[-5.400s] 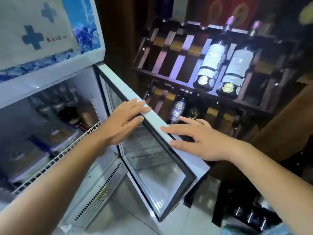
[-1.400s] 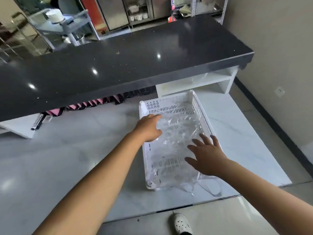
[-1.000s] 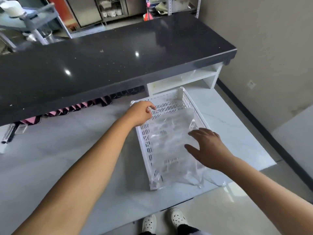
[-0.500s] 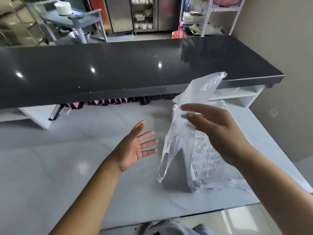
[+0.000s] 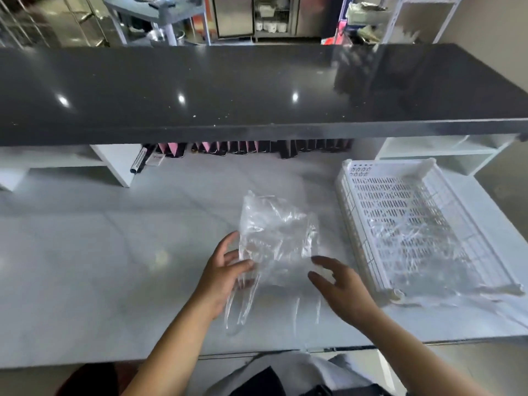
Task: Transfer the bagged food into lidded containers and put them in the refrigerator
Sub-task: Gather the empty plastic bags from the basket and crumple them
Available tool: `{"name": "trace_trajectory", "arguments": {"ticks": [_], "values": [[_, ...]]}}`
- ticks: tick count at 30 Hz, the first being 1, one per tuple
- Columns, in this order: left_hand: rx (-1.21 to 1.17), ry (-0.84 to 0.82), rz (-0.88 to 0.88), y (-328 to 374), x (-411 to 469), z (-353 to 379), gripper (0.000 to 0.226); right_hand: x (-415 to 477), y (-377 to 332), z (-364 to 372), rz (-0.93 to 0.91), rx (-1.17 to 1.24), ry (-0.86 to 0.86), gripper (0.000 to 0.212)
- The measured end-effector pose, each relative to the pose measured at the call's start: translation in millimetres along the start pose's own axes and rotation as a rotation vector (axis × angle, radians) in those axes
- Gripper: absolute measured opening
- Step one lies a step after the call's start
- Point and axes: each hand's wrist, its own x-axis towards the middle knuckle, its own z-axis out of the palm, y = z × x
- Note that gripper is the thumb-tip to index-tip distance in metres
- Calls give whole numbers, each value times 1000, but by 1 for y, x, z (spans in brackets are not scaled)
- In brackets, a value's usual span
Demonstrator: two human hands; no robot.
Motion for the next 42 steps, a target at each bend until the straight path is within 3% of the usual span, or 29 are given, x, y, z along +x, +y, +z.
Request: {"name": "trace_trajectory", "arguments": {"ticks": [3, 5, 8, 10, 12, 14, 17, 21, 29, 34, 38, 42], "values": [[176, 60, -20, -20, 2, -10, 71, -4, 11, 21, 2, -176, -44, 50], [443, 110, 5, -24, 0, -15, 75, -7, 10, 22, -35, -255, -41, 54], [781, 228, 318, -8, 6, -15, 76, -3, -6, 16, -113, -352, 36, 62], [898, 256, 538, 10, 18, 2, 67, 14, -23, 15, -172, -487, 94, 68], [1056, 222, 650, 13, 39, 30, 61, 42, -34, 25, -214, -630, 112, 69], [1224, 133, 646, -2, 61, 51, 61, 71, -33, 42, -180, -725, 77, 65], [1383, 10, 481, -33, 95, 54, 62, 94, -4, 65, -40, -811, -19, 62], [1521, 75, 462, -52, 108, 33, 69, 78, 26, 81, -19, -790, 46, 64], [1575, 56, 440, -52, 109, 27, 76, 75, 34, 83, -47, -806, 48, 68], [1454, -13, 425, -31, 102, 24, 77, 56, 11, 50, -75, -588, -76, 74], [1219, 5, 747, 5, 91, 53, 53, -3, 1, -10, -194, -521, 152, 60], [1029, -263, 752, 42, 74, 140, 33, -51, 26, -84, 31, -626, 392, 72]]}}
